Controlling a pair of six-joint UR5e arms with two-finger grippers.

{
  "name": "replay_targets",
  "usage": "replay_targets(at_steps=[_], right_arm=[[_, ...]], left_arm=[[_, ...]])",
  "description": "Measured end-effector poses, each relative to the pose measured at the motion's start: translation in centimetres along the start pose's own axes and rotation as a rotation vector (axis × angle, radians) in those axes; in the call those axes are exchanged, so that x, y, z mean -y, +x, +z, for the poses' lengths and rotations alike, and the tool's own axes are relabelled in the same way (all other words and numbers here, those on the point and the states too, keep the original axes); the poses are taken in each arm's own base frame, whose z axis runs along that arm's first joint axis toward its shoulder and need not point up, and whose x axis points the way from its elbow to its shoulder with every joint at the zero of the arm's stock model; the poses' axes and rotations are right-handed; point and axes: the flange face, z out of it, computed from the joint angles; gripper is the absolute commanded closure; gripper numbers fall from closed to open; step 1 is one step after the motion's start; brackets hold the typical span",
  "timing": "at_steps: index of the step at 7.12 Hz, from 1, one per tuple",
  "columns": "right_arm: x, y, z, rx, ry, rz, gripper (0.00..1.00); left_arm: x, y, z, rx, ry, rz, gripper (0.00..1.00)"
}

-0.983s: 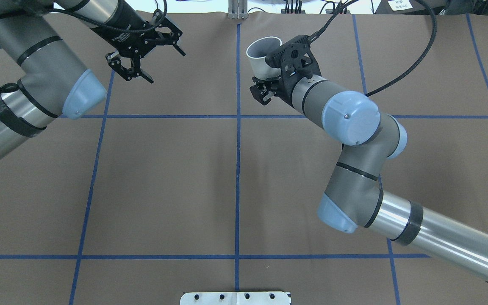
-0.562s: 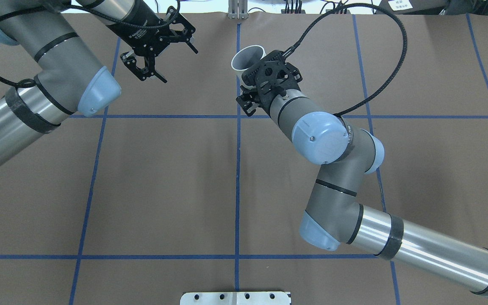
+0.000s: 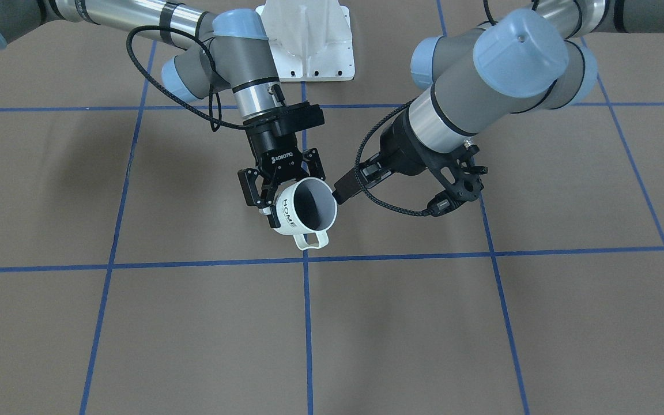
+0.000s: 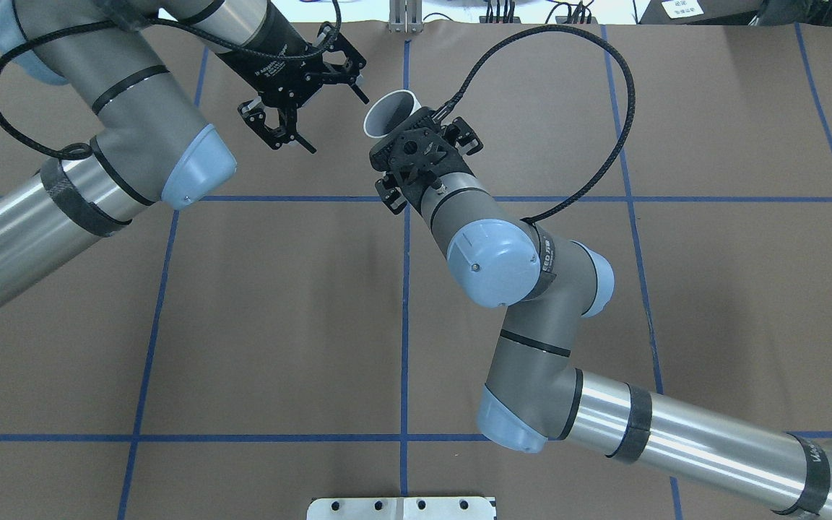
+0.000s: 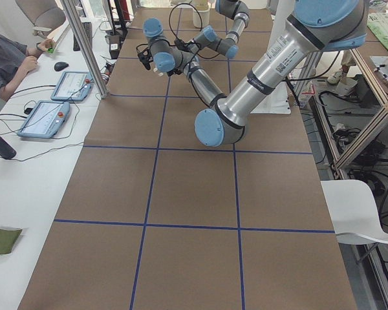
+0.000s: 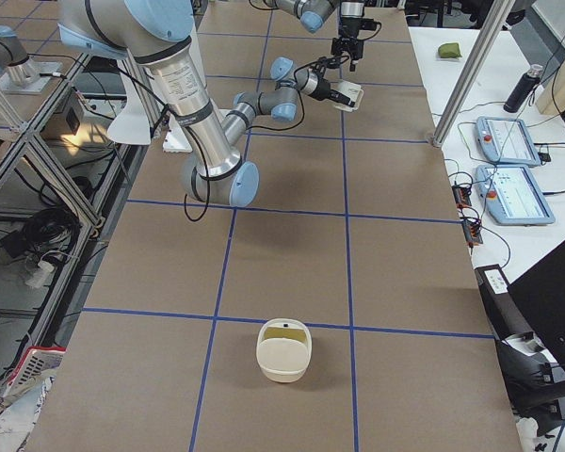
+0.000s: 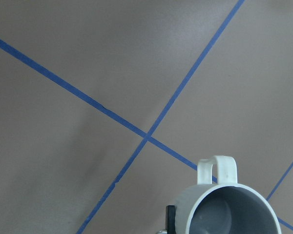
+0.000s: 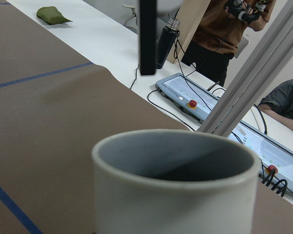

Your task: Left arm hands cup to right arm to dump lemon

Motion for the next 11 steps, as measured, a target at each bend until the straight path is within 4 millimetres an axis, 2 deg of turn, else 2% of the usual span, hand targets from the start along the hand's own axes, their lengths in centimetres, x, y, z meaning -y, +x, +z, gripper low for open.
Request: replay_targets(at_steps=[1, 2, 7, 10, 11], right_arm=[[0.1, -0.3, -0.2, -0.008, 0.01, 0.006, 0.86], [0.2, -0.7, -0.4, -0.008, 0.016, 0.011, 0.86], [0.3, -1.9, -1.0, -0.009, 0.029, 0.014, 0.84], [0.4, -2.1, -1.1, -0.006, 0.029, 0.015, 0.84], [0.4, -2.1, -1.1, -0.006, 0.03, 0.015, 0.84]], left_arm=[[-0.2, 0.0, 0.3, 0.002, -0.004, 0.003, 0.37], [-0.4, 0.0, 0.4, 0.002, -0.007, 0.009, 0.44], [-1.0, 0.2, 0.9, -0.009, -0.019, 0.037, 0.47], [-1.3, 0.2, 1.3, -0.005, -0.024, 0.04, 0.6], [-1.4, 0.2, 1.4, -0.004, -0.026, 0.041, 0.73]])
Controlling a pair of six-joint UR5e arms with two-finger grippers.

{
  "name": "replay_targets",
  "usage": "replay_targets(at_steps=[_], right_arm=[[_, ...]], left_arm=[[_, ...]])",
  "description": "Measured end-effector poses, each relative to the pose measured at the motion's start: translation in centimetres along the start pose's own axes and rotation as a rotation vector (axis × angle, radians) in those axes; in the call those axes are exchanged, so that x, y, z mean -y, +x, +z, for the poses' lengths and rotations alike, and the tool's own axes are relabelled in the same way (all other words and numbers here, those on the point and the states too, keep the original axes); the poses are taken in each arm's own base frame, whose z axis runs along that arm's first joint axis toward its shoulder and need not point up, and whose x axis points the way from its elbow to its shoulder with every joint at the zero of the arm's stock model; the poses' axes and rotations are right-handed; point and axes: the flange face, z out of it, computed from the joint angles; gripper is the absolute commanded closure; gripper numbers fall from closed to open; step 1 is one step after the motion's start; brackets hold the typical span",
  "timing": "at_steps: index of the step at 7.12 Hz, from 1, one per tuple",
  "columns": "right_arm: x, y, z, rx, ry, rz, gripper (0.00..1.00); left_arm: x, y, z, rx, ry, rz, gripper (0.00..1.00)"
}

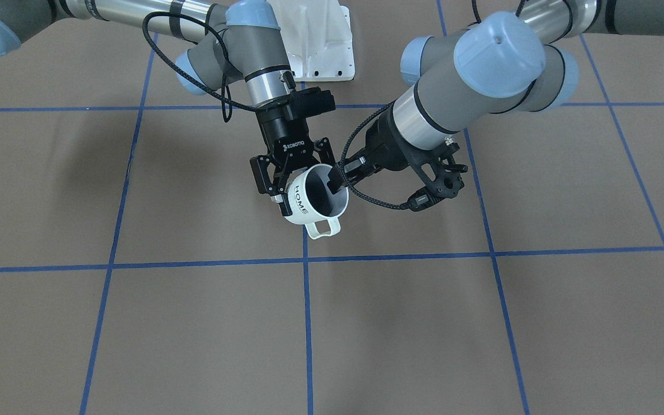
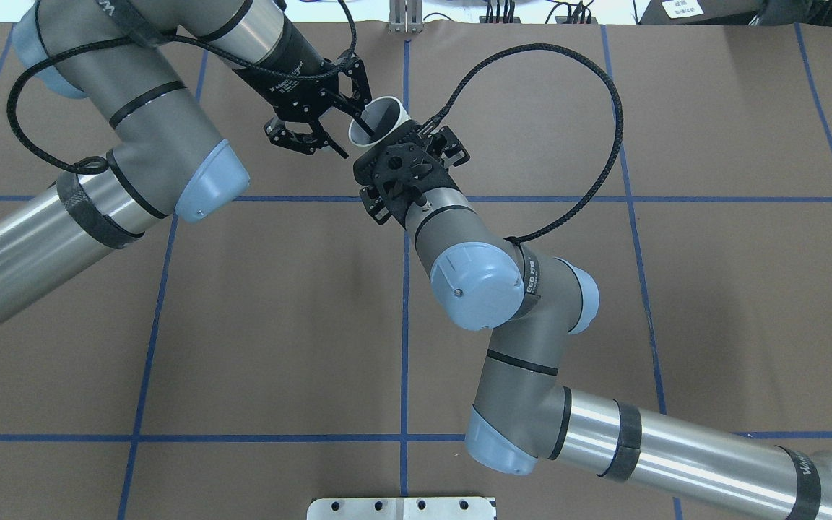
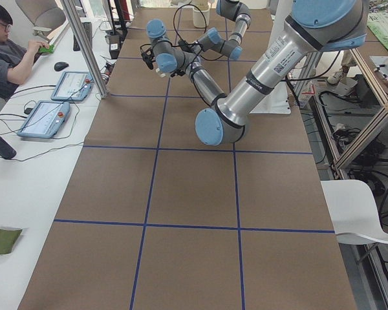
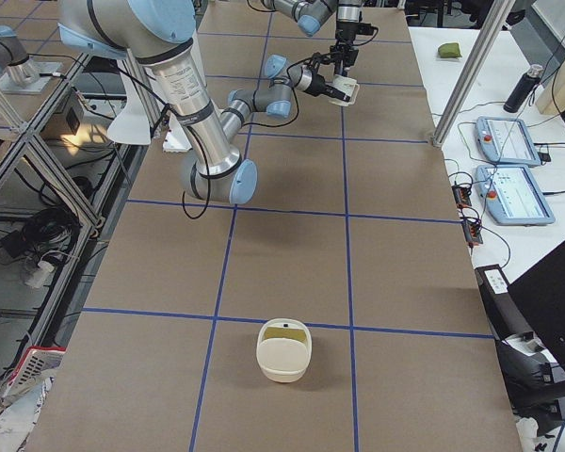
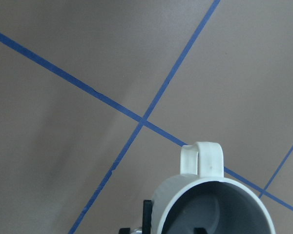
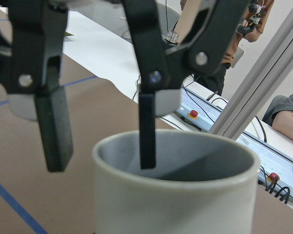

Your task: Left arm hands cup to right arm to dump lemon

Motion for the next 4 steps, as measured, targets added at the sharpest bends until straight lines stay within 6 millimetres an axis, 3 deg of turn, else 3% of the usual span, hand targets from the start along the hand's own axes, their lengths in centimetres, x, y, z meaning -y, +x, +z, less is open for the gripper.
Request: replay_targets(at_steps=[4], right_arm=[[0.11, 0.02, -0.09, 0.001, 0.002, 0.0, 0.84]], left_arm=[[-0.4, -0.09, 0.58, 0.005, -0.008, 0.005, 0.77]])
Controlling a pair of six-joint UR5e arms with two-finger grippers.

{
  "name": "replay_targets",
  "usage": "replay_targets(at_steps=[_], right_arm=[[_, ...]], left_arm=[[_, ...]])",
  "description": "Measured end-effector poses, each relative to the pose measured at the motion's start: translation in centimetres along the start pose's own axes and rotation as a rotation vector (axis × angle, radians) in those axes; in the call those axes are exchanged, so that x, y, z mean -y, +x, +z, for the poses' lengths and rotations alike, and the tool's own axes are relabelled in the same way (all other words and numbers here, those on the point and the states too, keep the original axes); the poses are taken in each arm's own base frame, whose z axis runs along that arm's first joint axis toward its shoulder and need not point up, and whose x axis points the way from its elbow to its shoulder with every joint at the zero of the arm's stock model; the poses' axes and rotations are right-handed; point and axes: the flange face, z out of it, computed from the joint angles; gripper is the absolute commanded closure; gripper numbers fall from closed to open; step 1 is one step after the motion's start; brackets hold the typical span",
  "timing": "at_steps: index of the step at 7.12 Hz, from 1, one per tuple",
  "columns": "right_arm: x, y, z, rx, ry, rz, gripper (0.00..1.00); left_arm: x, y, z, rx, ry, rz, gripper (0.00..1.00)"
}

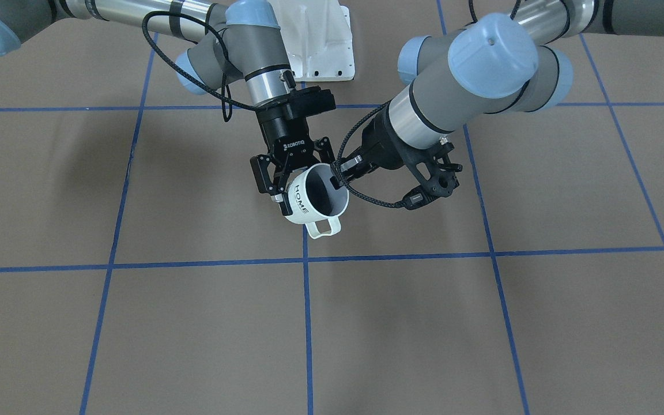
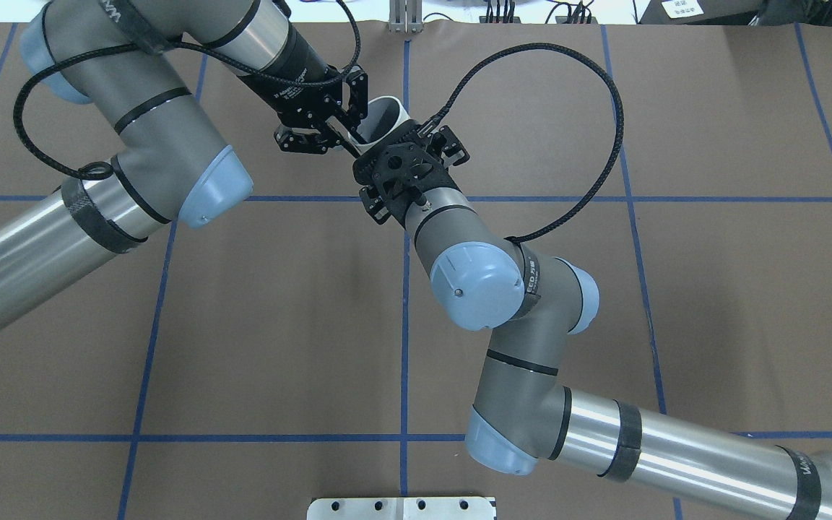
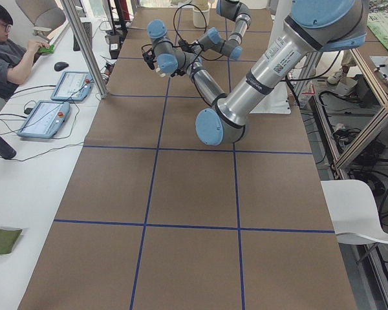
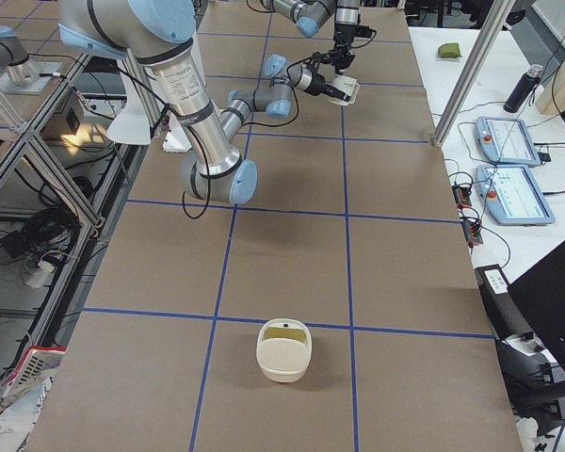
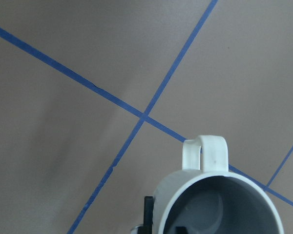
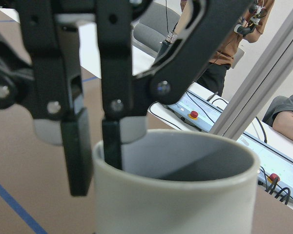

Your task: Left arm hands cup to right arm to dump lemon

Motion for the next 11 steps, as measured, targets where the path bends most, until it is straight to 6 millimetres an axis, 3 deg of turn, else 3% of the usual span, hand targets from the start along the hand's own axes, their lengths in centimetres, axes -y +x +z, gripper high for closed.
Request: replay_targets(at_steps=[1, 2, 3, 8, 11], right_arm=[[0.0, 0.0, 0.0, 0.0, 0.0, 0.0, 0.75], [0.0, 0.0, 0.0, 0.0, 0.001, 0.0, 0.17], [0.0, 0.0, -0.1, 0.001, 0.002, 0.001, 0.01], [-0.2, 0.3, -0.4, 0.005, 0.004, -0.009, 0.01], [0.4, 0.0, -2.8, 0.037, 0.031, 0.009, 0.01]], left_arm=[[0.0, 0.0, 0.1, 0.001, -0.001, 0.0, 0.95], [0.0, 0.0, 0.1, 0.001, -0.001, 0.0, 1.0], [0.0, -0.1, 0.1, 0.002, -0.001, 0.0, 1.0], [0.2, -0.1, 0.3, 0.003, 0.0, -0.001, 1.0], [0.2, -0.1, 0.3, 0.004, 0.001, -0.001, 1.0]])
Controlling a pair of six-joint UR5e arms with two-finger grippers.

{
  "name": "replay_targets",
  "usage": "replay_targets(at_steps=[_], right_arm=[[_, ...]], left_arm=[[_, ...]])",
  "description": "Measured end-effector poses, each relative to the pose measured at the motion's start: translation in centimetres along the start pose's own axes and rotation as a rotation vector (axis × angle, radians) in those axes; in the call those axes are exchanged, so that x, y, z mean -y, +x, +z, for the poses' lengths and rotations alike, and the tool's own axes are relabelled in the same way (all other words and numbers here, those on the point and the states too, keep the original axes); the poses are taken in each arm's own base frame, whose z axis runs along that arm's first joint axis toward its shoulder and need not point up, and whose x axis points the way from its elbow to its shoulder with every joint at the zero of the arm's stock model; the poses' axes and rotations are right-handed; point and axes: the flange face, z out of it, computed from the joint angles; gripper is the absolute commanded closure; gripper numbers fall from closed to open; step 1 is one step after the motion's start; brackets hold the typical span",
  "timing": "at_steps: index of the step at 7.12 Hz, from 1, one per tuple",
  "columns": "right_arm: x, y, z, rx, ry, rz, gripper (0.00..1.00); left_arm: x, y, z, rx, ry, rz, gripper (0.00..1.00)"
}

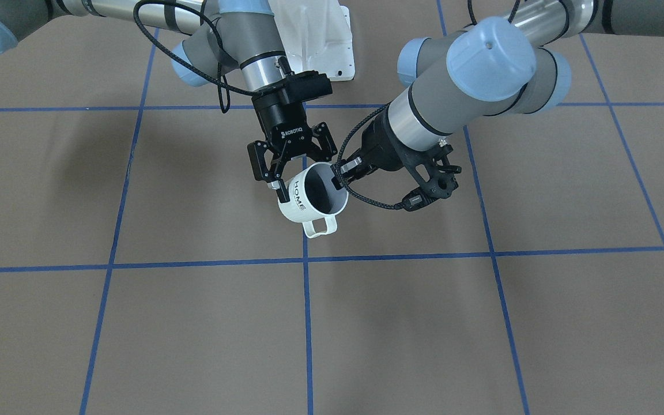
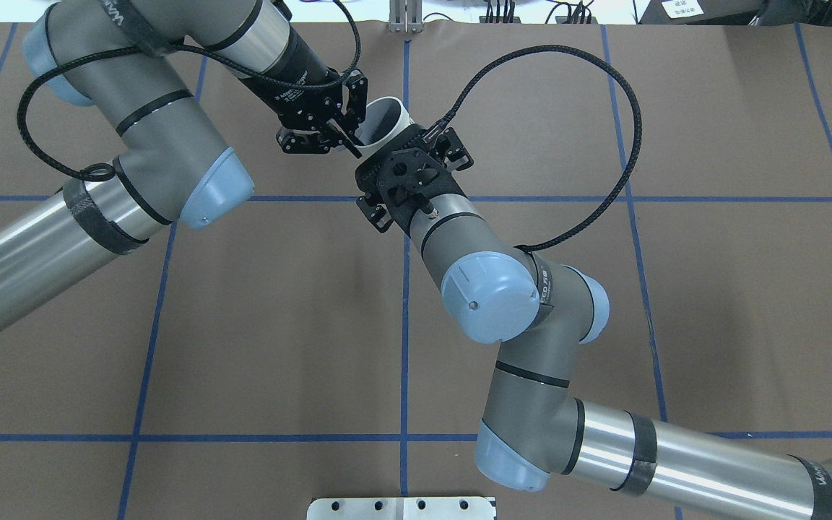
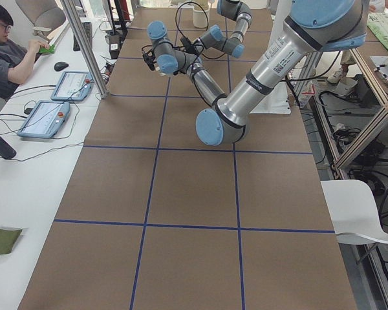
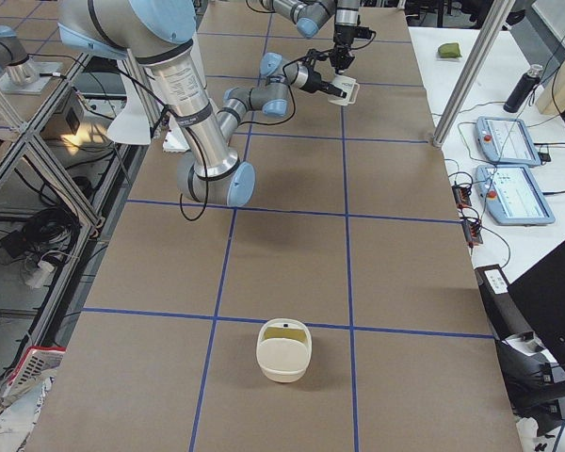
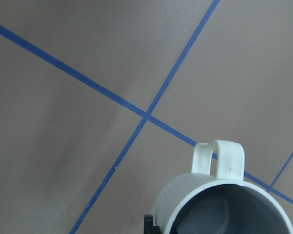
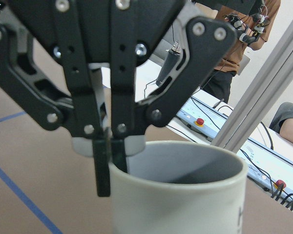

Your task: Left arm hands cup to right arm to dump lemon

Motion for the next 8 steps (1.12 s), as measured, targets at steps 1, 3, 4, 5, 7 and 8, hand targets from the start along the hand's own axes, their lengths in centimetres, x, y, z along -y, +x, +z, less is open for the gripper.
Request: replay_targets(at_steps=[1, 3, 4, 5, 7, 8], right_arm=[[0.0, -0.3, -1.4, 0.021, 0.01, 0.008, 0.01], [0.4, 0.0, -4.5, 0.057, 0.037, 0.03, 0.01], [1.2, 0.4, -6.2, 0.076, 0.058, 0.052, 0.01], [2.0, 0.9, -7.6, 0.092, 0.078, 0.078, 0.02], [2.6, 3.0, -7.5, 0.093, 0.052, 0.144, 0.01], [3.0, 4.9, -6.6, 0.119, 0.002, 0.209, 0.01]], left_arm=[[0.0, 0.0, 0.0, 0.0, 0.0, 0.0, 1.0], [0.0, 0.0, 0.0, 0.001, 0.001, -0.001, 1.0], [0.2, -0.1, 0.2, 0.003, 0.004, -0.003, 1.0], [0.6, -0.2, 0.4, 0.004, 0.017, 0.001, 1.0], [1.8, -1.1, 1.1, 0.015, 0.045, 0.032, 1.0], [2.5, -2.0, 1.3, 0.025, 0.053, 0.053, 1.0]])
